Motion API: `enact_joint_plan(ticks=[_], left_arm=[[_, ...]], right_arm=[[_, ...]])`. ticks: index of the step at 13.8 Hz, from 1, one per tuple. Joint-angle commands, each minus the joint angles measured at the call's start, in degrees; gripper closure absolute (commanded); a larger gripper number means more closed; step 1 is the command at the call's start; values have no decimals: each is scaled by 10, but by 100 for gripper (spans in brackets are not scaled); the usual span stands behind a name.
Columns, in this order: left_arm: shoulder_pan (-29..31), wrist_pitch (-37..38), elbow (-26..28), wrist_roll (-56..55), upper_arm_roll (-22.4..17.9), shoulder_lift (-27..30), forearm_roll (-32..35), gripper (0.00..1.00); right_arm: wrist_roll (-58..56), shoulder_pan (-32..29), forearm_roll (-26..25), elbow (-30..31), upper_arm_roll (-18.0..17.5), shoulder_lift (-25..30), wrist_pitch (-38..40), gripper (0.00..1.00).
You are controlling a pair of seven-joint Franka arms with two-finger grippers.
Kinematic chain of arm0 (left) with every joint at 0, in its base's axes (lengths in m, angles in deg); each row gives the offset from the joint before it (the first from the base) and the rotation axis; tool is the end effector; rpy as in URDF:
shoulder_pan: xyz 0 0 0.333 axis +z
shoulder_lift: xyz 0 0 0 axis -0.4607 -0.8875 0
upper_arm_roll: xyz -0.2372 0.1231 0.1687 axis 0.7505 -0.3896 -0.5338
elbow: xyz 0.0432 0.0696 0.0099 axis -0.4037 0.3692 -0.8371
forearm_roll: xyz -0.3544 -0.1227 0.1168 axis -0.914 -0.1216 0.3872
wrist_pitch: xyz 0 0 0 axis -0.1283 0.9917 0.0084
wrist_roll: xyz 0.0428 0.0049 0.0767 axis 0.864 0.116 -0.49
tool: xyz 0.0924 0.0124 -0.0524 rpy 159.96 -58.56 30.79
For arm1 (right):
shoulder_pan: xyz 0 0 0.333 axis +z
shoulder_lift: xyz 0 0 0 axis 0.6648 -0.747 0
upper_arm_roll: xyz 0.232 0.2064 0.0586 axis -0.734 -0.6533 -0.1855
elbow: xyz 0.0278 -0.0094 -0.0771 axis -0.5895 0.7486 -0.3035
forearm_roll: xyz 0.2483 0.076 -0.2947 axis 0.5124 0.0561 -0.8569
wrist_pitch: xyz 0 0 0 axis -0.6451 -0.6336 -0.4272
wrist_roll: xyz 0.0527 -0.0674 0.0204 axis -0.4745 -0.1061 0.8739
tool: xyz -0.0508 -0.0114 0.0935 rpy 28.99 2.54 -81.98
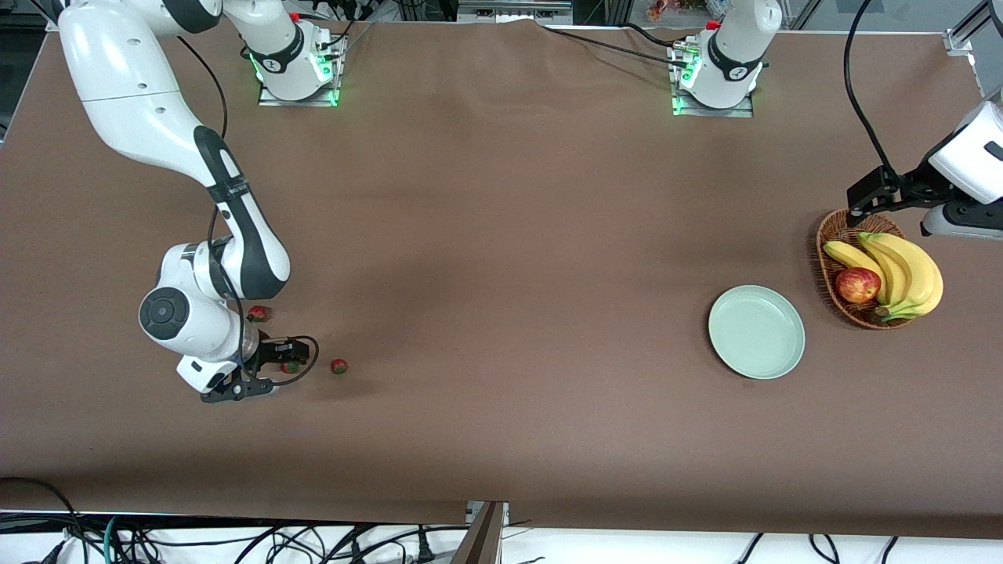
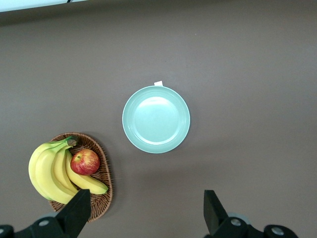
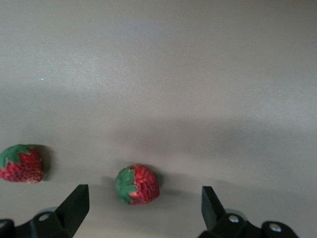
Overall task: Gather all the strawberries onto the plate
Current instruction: 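Close the right gripper on the strawberry and lift it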
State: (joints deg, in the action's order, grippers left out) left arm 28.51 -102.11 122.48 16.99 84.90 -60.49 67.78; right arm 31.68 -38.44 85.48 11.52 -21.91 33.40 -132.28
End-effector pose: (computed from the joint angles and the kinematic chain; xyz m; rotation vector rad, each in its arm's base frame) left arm 0.5779 -0.0157 0.6048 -3.1015 0.1820 -0.0698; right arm 0.7120 0.0807 0.1928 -3.1089 -0.2636 -0.0911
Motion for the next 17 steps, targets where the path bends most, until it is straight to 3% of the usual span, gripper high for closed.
enact_joint_plan(ticks=[1,5,9,14,17], left_arm=[[1,13,-17,-1,-1,-7,-8,0],[1,13,-17,0,-1,-7,-8,0],[1,13,-17,-1,-1,-7,-8,0],[1,15,-17,0,-1,-7,-8,0],[1,15,-17,0,-1,-7,-8,0]], right_arm=[[-5,-2,-8,-7,-2,-8,-14,0],[-4,-2,-8,-6,-2,-11,-18,3],[-3,-2,-8,-7,-2,-11,-18,43],[-1,0,-8,-7,-2,-11,-18,45],[-1,1,-8,-7,-2,-11,-18,60]])
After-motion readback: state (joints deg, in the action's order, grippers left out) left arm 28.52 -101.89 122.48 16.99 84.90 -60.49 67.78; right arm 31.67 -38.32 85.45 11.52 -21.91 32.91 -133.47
